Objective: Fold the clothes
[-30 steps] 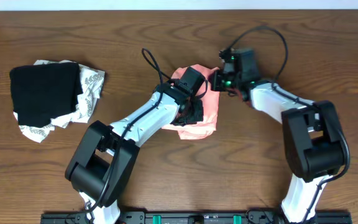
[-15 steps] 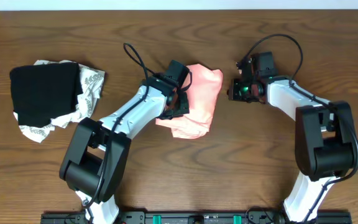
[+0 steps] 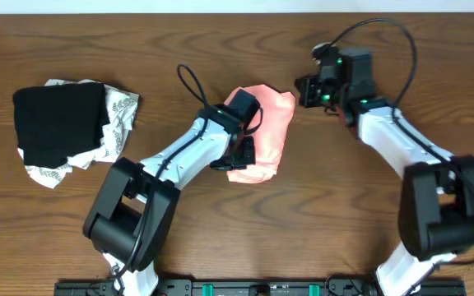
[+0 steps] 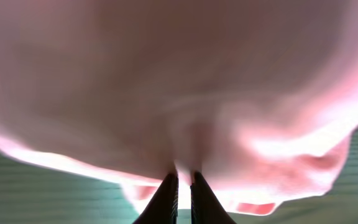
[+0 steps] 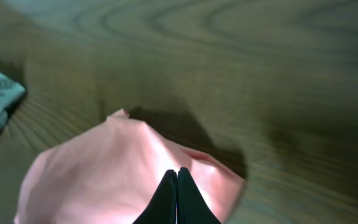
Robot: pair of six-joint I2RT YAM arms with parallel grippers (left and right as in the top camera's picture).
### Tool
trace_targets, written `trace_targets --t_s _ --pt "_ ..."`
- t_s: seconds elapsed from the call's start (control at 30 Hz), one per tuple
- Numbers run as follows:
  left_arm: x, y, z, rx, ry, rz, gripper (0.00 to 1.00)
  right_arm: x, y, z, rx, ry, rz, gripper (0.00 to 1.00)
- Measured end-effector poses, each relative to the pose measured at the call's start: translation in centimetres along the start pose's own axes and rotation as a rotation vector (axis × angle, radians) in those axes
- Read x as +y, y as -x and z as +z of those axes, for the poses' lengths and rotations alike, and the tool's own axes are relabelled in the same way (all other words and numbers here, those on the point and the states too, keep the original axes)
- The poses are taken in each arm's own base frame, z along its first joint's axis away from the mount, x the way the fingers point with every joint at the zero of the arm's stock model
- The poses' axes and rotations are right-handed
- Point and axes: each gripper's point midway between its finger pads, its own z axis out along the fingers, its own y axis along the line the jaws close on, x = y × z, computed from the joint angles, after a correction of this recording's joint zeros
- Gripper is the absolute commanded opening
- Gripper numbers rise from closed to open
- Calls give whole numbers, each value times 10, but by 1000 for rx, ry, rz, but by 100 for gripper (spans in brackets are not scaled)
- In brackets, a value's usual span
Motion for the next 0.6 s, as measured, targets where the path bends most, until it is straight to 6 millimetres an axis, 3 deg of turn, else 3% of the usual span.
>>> trace_targets --t_s 0.2,0.3,0.37,0.43,0.6 --pt "-4 4 3 -24 -17 5 10 -7 -35 49 43 24 32 1" --pt "-2 0 3 -9 -7 3 10 -19 -61 58 117 -3 83 1" --pt "0 -1 3 -6 2 1 11 -25 -79 56 185 -23 117 1" --pt "2 0 3 -11 13 0 14 -28 -84 48 232 -43 133 1" --pt "19 16 1 -59 51 -33 14 -34 -113 13 406 -124 191 2"
